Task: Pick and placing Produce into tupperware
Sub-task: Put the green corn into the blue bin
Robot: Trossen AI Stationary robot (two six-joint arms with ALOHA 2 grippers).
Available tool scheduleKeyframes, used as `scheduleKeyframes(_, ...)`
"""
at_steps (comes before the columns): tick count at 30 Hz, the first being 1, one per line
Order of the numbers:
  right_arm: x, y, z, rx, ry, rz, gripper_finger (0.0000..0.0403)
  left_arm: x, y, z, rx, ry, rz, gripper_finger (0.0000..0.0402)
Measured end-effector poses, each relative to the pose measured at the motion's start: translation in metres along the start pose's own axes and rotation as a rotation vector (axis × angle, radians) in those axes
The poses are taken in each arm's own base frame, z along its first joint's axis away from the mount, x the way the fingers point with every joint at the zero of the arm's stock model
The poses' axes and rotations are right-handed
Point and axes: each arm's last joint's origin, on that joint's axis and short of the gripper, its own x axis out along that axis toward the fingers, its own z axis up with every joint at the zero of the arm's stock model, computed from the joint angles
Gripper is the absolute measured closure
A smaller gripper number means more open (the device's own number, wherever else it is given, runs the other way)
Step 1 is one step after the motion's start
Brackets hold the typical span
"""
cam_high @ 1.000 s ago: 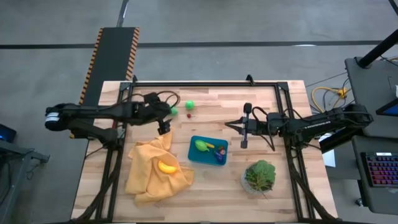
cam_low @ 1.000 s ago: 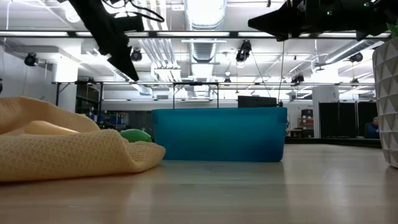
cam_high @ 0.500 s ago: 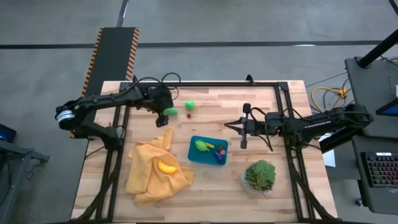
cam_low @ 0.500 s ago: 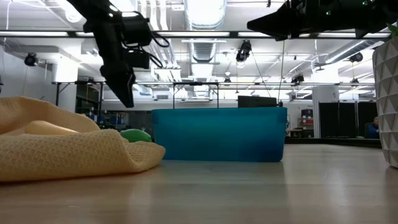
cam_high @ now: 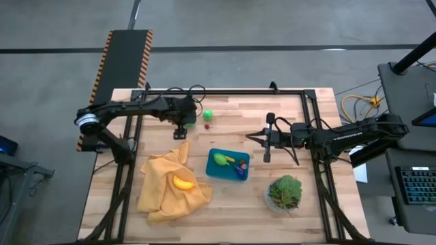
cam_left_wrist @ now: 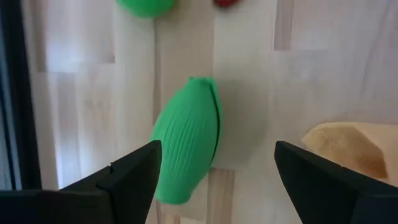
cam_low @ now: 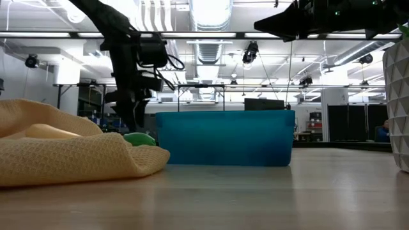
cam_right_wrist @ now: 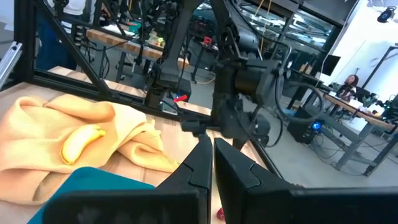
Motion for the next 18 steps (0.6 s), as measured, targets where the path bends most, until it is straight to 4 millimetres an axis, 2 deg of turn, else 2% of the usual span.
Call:
scheduleKeyframes(5, 0.000, 0.000, 0.000, -0.001, 0.002, -0.002, 0.0394, 0.015, 0.000, 0.003, 0.040, 0.030, -0.003, 0.0105)
scheduleKeyframes(9, 0.000, 0.000, 0.000, -0.001, 0.003, -0.002, 0.0394, 0.025, 0.004, 0.006, 0.082, 0.064, 0.096, 0.0105)
scheduleKeyframes(18, 0.000, 0.000, -0.001, -0.006, 0.008, -0.001, 0.0394, 0.032, 0.007, 0.004, 0.081, 0.084, 0.089, 0.0105)
